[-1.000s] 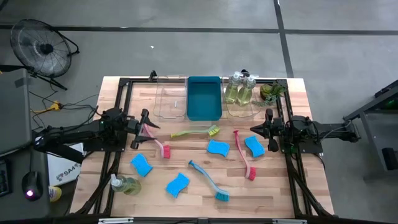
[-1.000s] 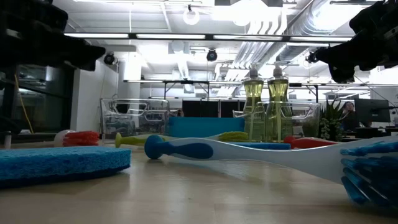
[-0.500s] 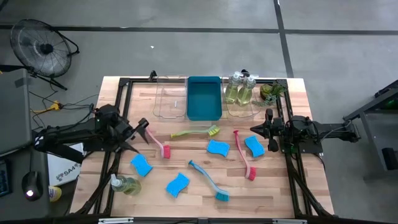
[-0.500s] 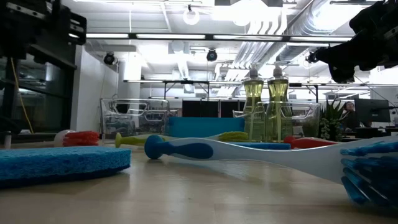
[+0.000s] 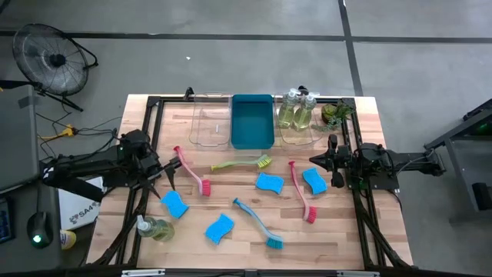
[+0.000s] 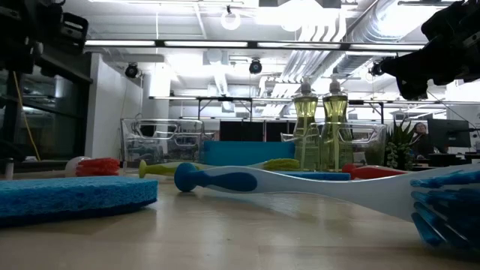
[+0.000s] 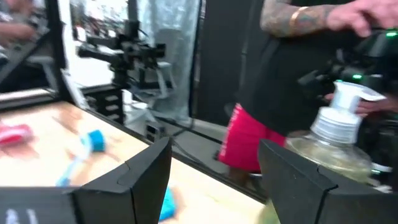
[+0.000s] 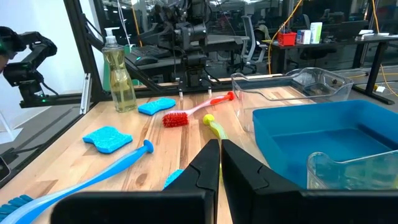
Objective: Pick & Place Kitchen Sink Supplies
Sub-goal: Put the green dish soap into the right transparent bin
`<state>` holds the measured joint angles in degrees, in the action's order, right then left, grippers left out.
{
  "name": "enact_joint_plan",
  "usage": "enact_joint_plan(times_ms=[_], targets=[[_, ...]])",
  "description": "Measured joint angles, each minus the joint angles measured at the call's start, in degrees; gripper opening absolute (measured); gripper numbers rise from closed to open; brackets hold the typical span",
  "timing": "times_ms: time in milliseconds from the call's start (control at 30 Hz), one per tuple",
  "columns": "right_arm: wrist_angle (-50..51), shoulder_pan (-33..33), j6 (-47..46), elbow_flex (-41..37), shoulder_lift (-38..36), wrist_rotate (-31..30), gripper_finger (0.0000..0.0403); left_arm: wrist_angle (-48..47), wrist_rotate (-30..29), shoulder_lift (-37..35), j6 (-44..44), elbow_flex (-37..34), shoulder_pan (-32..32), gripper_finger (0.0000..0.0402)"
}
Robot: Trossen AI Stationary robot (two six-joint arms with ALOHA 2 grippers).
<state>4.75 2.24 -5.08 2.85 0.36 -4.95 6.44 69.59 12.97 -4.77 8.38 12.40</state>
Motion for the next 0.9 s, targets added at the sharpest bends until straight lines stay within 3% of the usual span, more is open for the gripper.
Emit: enact_joint_plan(times_ms=[133,400,667,900], targets=[[-0.09,0.00,0.00,-0.02,0.00,0.00,0.0011,-3.61,-0.58,-0.27,-0.12,0.05,-4.88,0.0234],[-1.05,0.00,0.00,-0.15,0.00,-0.05,0.0011,-18.31,-7.59,-3.11,5.51,0.09,-14.08,0.0234],[-1.64,0.00,0.00,-0.22,0.01,-0.05,0.0011,-28.28,-13.96,-6.09,4.57,0.09,-24.48,0.0233],[-1.90,0.01,0.00,-0.20,0.01,-0.05,0.0011,-30.04,-23.05,-6.14,2.97,0.09,-32.56,0.0233]])
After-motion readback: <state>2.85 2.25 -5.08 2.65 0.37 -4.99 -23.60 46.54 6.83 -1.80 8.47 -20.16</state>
